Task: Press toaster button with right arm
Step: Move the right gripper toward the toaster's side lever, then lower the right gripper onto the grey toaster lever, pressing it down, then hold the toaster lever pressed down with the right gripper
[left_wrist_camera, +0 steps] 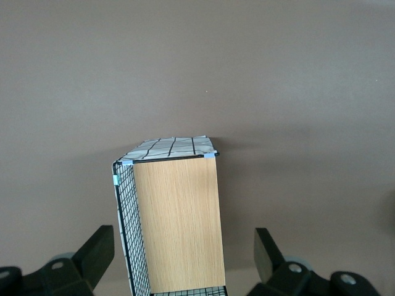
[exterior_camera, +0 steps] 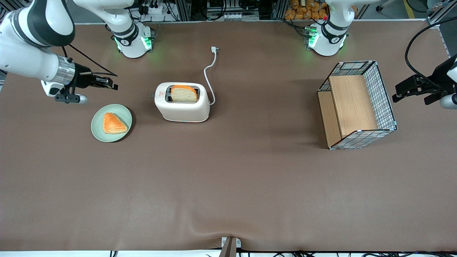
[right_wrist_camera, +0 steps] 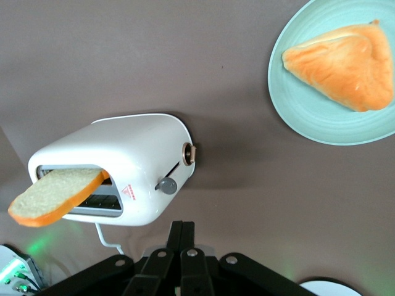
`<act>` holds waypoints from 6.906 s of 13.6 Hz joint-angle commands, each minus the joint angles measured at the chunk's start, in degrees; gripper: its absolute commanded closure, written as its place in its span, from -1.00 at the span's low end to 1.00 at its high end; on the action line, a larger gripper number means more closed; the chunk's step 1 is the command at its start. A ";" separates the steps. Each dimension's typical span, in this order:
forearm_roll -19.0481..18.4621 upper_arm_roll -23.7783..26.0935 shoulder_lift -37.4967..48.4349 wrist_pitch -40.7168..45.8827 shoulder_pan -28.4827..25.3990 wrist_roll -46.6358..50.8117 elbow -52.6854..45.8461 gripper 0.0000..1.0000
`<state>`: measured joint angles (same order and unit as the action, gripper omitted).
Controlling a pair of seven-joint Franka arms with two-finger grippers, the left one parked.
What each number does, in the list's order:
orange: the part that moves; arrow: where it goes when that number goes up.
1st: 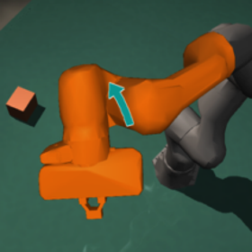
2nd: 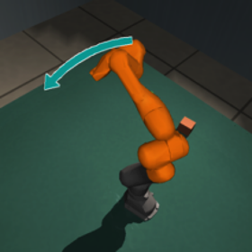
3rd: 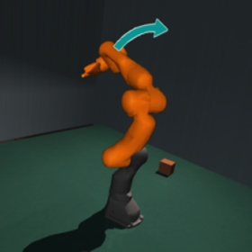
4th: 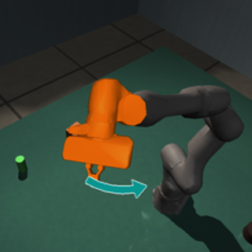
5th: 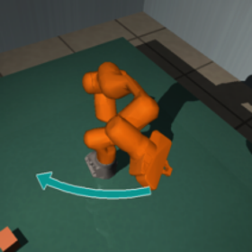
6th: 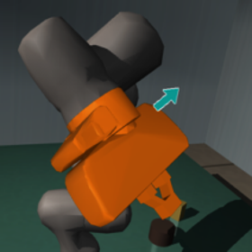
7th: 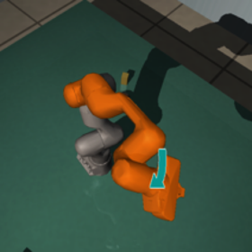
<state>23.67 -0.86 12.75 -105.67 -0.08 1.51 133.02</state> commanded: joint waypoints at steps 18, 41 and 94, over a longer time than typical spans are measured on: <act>7.80 -0.02 -6.77 -17.46 -12.31 0.51 11.03 1.00; 8.32 -0.02 -12.13 -24.22 -14.50 -0.46 11.38 1.00; 12.19 -0.01 -18.82 -36.18 -17.59 -13.19 13.31 1.00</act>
<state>31.61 -1.06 -1.78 -133.30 -14.98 -4.17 145.37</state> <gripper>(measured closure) 0.991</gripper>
